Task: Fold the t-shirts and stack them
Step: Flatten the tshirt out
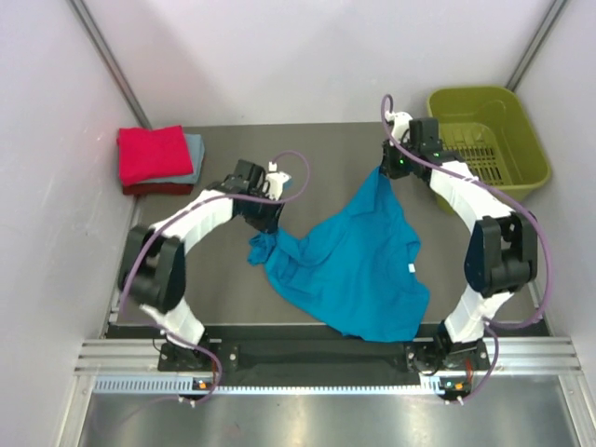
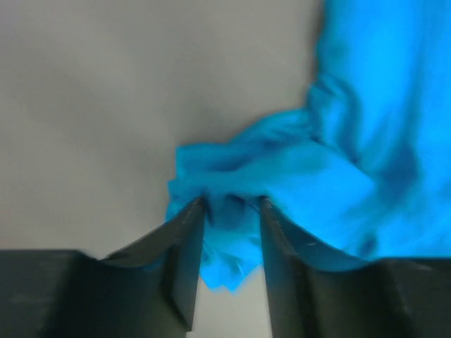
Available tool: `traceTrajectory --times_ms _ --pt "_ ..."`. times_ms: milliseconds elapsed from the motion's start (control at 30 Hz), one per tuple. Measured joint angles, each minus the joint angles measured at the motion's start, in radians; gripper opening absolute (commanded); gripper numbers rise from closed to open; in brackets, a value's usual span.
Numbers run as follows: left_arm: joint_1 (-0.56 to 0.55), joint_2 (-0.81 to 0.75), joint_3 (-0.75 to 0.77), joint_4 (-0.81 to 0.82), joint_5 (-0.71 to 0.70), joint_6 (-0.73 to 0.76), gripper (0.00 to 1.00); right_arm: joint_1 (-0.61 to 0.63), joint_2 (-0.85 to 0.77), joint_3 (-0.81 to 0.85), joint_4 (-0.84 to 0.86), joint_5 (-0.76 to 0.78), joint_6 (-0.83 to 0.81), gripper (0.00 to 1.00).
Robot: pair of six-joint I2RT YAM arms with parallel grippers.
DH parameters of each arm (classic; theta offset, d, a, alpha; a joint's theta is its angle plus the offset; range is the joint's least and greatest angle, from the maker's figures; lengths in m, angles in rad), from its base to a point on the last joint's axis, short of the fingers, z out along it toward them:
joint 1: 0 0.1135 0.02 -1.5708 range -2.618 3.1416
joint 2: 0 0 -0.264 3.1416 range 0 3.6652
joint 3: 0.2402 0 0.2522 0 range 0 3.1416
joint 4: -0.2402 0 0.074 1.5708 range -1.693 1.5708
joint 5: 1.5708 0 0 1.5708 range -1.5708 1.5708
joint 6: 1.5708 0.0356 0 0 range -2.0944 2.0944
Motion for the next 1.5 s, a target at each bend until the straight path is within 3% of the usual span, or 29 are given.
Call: traceTrajectory --times_ms 133,233,367,500,600,933,1500 --pt "0.031 0.179 0.116 -0.001 -0.028 -0.021 0.57 0.0 0.035 0.041 0.021 0.005 0.0 0.0" --pt "0.051 0.192 0.175 -0.014 -0.032 -0.021 0.57 0.0 0.041 0.064 0.041 0.003 0.002 0.0" --pt "0.049 0.145 0.225 -0.055 -0.024 -0.019 0.55 0.0 0.042 0.077 0.067 0.001 0.015 0.0" --pt "0.033 0.115 0.288 -0.153 -0.002 -0.014 0.4 0.0 0.057 0.1 0.069 0.0 0.022 0.0" --pt "0.029 0.099 0.322 -0.215 0.02 -0.01 0.4 0.0 0.082 0.137 0.068 0.0 0.025 0.0" --pt "0.03 0.089 0.315 -0.389 0.108 -0.017 0.39 0.0 0.132 0.162 0.068 -0.002 0.029 0.0" --pt "0.031 0.226 0.208 -0.391 0.149 -0.043 0.37 0.0 0.14 0.162 0.066 -0.001 0.028 0.0"
